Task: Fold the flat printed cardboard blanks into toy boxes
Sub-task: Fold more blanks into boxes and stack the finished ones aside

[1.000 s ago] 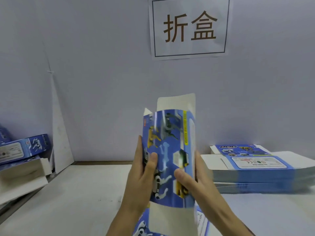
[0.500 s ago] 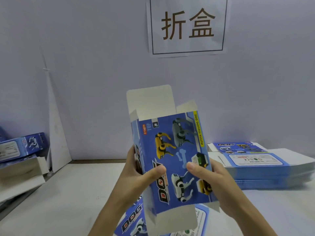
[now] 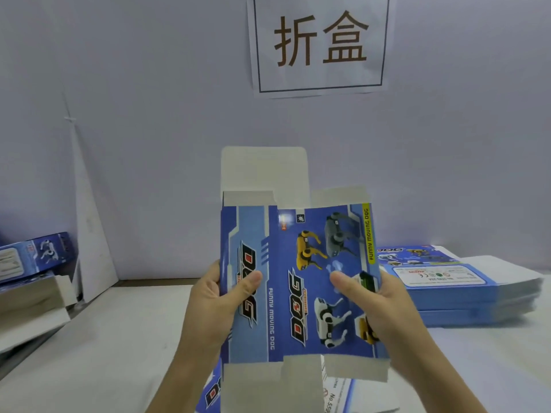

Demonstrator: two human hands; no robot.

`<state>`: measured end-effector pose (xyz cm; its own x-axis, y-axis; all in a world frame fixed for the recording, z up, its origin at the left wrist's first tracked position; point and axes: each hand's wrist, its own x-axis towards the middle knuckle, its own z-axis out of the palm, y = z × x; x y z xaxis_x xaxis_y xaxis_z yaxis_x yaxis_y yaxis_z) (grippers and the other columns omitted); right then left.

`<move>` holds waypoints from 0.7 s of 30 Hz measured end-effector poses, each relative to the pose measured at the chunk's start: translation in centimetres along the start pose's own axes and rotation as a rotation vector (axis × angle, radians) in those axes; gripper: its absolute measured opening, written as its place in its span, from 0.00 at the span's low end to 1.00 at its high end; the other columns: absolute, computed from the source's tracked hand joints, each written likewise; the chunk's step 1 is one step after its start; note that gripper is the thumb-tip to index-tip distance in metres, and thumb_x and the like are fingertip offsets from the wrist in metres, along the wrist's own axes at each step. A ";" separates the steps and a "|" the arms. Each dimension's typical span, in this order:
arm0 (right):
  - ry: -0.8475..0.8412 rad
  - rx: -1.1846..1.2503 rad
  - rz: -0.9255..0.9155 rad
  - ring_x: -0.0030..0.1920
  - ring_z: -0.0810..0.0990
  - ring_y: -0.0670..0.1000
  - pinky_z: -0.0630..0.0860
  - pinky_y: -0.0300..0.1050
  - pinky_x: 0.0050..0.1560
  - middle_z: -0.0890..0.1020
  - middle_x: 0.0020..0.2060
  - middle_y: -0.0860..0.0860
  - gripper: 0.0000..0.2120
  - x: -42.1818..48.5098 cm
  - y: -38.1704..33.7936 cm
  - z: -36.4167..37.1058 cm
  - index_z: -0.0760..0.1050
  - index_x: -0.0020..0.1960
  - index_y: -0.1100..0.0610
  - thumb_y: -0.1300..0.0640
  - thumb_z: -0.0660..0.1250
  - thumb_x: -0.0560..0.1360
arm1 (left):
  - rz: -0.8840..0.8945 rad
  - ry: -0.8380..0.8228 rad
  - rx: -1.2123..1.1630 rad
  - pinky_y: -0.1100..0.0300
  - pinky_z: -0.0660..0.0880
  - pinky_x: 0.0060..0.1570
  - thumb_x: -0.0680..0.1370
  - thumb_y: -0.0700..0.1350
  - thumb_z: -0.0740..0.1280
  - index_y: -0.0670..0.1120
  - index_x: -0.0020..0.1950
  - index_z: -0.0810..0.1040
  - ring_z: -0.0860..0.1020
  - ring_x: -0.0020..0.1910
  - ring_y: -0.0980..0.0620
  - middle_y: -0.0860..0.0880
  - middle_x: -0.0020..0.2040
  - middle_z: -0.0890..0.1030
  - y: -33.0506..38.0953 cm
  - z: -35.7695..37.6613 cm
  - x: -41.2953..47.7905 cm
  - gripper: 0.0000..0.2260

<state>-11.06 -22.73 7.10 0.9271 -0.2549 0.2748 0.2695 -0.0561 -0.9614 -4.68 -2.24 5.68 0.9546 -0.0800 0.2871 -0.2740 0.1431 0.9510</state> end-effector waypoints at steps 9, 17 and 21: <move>0.021 0.022 -0.009 0.31 0.84 0.53 0.76 0.38 0.25 0.84 0.31 0.58 0.11 -0.1 0.0 0.3 0.78 0.43 0.65 0.55 0.70 0.72 | 0.023 -0.002 0.054 0.55 0.82 0.34 0.67 0.53 0.70 0.51 0.55 0.74 0.85 0.41 0.49 0.51 0.44 0.85 -0.1 0.1 0.0 0.19; 0.036 -0.001 -0.019 0.30 0.83 0.58 0.77 0.41 0.23 0.83 0.31 0.60 0.11 0.0 -0.1 -0.1 0.76 0.42 0.64 0.55 0.70 0.73 | 0.037 0.000 0.045 0.63 0.77 0.27 0.66 0.55 0.68 0.54 0.52 0.73 0.84 0.39 0.53 0.56 0.40 0.84 0.0 0.7 -0.2 0.16; 0.013 0.006 -0.056 0.32 0.84 0.55 0.76 0.37 0.26 0.84 0.31 0.57 0.14 -0.1 -0.3 0.0 0.77 0.40 0.62 0.50 0.71 0.69 | 0.037 -0.047 -0.017 0.62 0.78 0.30 0.65 0.57 0.70 0.52 0.53 0.74 0.85 0.41 0.50 0.52 0.44 0.85 0.3 1.0 -0.6 0.19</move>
<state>-11.21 -22.73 7.40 0.9071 -0.2639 0.3279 0.3226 -0.0647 -0.9443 -5.47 -3.14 5.85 0.9370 -0.1206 0.3278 -0.3069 0.1641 0.9375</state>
